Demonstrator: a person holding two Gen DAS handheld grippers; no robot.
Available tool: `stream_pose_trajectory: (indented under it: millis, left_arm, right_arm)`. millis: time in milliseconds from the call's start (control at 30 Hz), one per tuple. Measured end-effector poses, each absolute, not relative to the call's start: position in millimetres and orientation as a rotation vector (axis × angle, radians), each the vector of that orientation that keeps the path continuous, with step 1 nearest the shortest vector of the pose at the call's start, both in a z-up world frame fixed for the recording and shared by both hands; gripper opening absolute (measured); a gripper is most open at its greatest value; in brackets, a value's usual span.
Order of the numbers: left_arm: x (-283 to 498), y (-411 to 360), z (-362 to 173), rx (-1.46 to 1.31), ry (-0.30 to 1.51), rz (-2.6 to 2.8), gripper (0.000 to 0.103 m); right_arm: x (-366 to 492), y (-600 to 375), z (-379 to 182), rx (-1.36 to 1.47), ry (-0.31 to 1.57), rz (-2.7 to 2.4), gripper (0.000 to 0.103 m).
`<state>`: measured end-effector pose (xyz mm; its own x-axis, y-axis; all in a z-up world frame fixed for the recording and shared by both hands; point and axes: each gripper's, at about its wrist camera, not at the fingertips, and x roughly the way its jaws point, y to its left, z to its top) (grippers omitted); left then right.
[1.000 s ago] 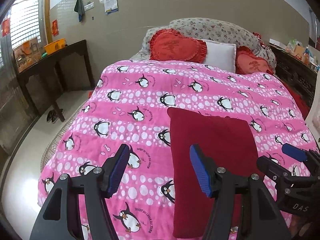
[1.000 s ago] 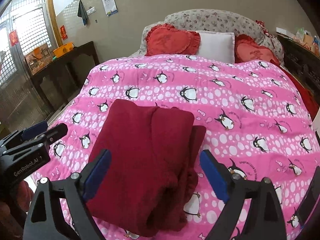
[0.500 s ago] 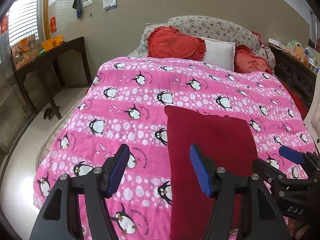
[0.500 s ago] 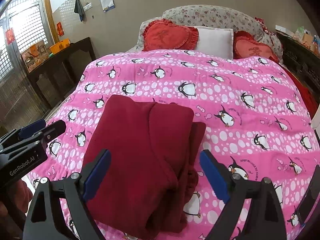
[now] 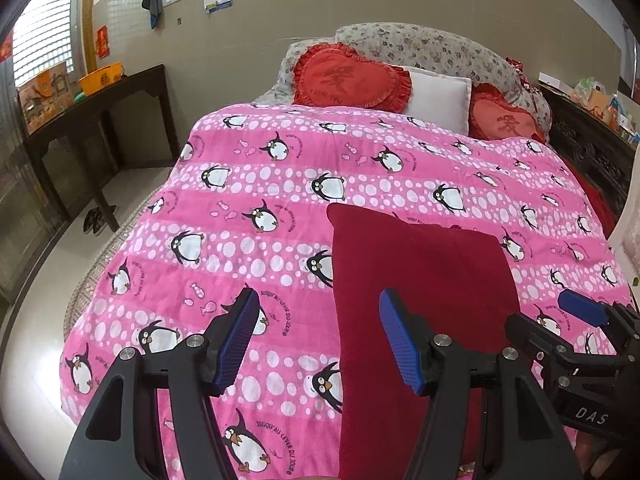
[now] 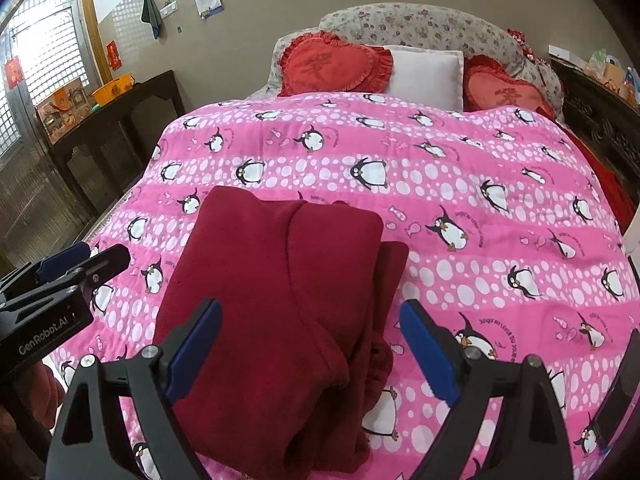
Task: Fold small clothes
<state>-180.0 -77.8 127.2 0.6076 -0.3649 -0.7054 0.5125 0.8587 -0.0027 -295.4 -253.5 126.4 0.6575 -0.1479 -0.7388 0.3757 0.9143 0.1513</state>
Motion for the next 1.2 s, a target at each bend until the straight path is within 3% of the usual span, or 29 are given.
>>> stream_pose_trajectory:
  millis: [1200]
  left_arm:
    - [-173.7,-95.0,113.6,0.238,0.819,-0.538,0.043]
  right_arm:
    - [-282.8,-260.3,116.2,0.324,0.846,-0.302,0.093]
